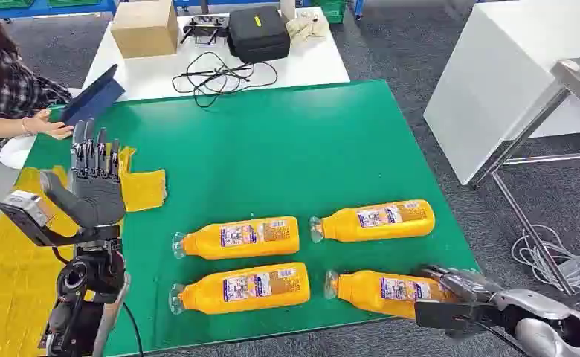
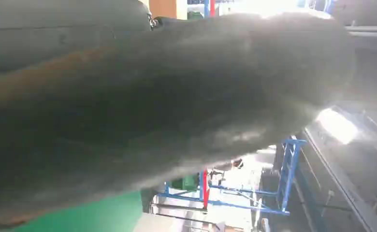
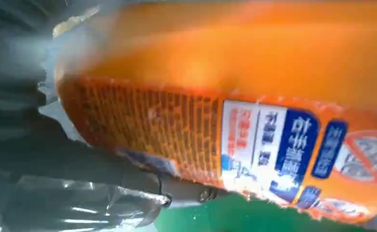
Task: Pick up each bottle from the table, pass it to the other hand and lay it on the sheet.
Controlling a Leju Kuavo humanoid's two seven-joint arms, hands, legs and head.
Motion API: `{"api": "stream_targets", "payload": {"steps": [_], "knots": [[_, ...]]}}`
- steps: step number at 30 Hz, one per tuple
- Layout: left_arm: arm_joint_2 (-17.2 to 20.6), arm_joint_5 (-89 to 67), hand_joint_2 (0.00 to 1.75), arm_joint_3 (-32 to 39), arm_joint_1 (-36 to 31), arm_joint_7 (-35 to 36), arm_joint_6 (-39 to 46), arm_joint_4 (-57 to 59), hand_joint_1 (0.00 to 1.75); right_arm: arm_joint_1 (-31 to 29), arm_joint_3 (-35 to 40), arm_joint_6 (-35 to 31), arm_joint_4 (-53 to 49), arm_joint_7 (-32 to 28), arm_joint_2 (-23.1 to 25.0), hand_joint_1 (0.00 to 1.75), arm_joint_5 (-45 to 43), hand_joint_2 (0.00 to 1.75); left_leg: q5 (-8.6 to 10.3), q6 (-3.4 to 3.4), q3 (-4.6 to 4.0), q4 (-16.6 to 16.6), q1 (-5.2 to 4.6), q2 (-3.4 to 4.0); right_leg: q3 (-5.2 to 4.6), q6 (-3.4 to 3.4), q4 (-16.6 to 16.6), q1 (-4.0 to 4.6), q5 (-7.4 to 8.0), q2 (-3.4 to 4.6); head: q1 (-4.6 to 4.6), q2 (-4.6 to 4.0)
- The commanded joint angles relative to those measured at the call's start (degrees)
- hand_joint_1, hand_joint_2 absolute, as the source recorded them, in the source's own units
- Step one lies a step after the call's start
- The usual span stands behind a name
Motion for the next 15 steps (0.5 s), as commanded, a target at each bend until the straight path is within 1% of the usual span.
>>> {"api": "stream_targets", "payload": {"steps": [1, 2, 3, 4, 6, 8, 12, 13, 14, 15], "knots": [[0.4, 0.0, 0.0, -1.7, -2.9, 0.1, 0.1, 4.6, 0.0, -0.3, 4.2, -0.3, 3.5, 0.5, 3.5, 0.0, 0.2, 1.75, -0.01, -0.13, 0.16, -0.1, 0.12, -0.1, 0.22, -0.1, -0.1, 0.11, 0.01, -0.09, -0.02, -0.02], [0.5, 0.1, 0.0, -1.7, -3.0, 0.1, 0.0, 4.9, 0.0, 0.1, 3.8, -0.4, 3.5, 0.5, 3.6, 0.38, 0.2, 1.75, -0.02, -0.17, 0.18, 0.0, 0.17, -0.11, 0.26, -0.13, -0.2, 0.16, 0.01, -0.1, 0.02, 0.0], [0.5, 0.1, 0.0, -1.8, -3.0, 0.1, 0.0, 5.0, 0.0, 0.9, 3.2, -0.7, 3.1, 0.6, 3.9, 1.61, 0.1, 1.75, -0.01, -0.12, 0.14, 0.0, 0.12, -0.06, 0.19, -0.09, -0.1, 0.12, 0.01, -0.07, -0.02, 0.0], [0.6, 0.2, 0.0, -1.9, -3.1, 0.1, -0.1, 5.0, 0.0, 2.5, 2.2, -1.2, 2.2, 1.1, 4.2, 1.75, 0.5, 1.75, -0.02, -0.16, 0.2, -0.1, 0.15, -0.11, 0.28, -0.12, -0.2, 0.15, 0.0, -0.12, 0.0, 0.0], [0.7, 0.3, 0.0, -2.0, -3.1, 0.0, -0.2, 5.2, 0.0, 4.1, 1.3, -1.5, 1.2, 1.4, 4.1, 1.73, 0.8, 1.75, -0.01, -0.16, 0.2, -0.1, 0.19, -0.13, 0.31, -0.12, -0.2, 0.19, 0.01, -0.16, 0.02, 0.0], [0.8, 0.4, 0.0, -2.0, -3.3, -0.1, -0.3, 5.4, 0.0, 5.0, 0.7, -1.7, 0.5, 1.9, 3.9, 1.75, 0.6, 1.75, -0.01, -0.18, 0.22, 0.0, 0.21, -0.15, 0.33, -0.13, -0.2, 0.21, 0.0, -0.22, 0.02, 0.0], [1.0, 0.6, 0.0, -1.9, -3.3, -0.2, -0.6, 5.6, 0.0, 5.7, -0.5, -2.0, -0.1, 2.3, 3.8, 1.75, 0.1, 1.75, 0.01, -0.09, 0.16, 0.0, 0.13, 0.09, 0.17, -0.07, -0.1, 0.12, 0.02, -0.07, 0.0, 0.0], [1.1, 0.6, 0.0, -1.9, -3.3, -0.3, -0.6, 5.7, 0.0, 5.9, -0.8, -2.1, -0.1, 2.4, 4.0, 1.75, 0.0, 1.75, 0.01, -0.2, 0.2, 0.0, 0.22, -0.01, 0.26, -0.15, -0.2, 0.21, 0.04, -0.14, 0.0, 0.0], [1.1, 0.7, 0.0, -1.8, -3.2, -0.3, -0.6, 5.7, 0.0, 6.0, -1.0, -2.2, -0.2, 2.6, 4.2, 1.75, 0.0, 1.75, 0.03, -0.11, 0.17, 0.0, 0.16, 0.01, 0.19, -0.09, -0.1, 0.14, 0.02, -0.14, 0.02, 0.0], [1.4, 0.7, 0.0, -1.7, -3.2, -0.4, -0.6, 5.8, 0.0, 6.5, -1.7, -2.5, -0.7, 2.9, 4.5, 1.75, -0.2, 1.75, 0.03, -0.15, 0.22, 0.0, 0.2, -0.06, 0.23, -0.12, -0.2, 0.18, 0.03, -0.19, 0.02, 0.0]]}}
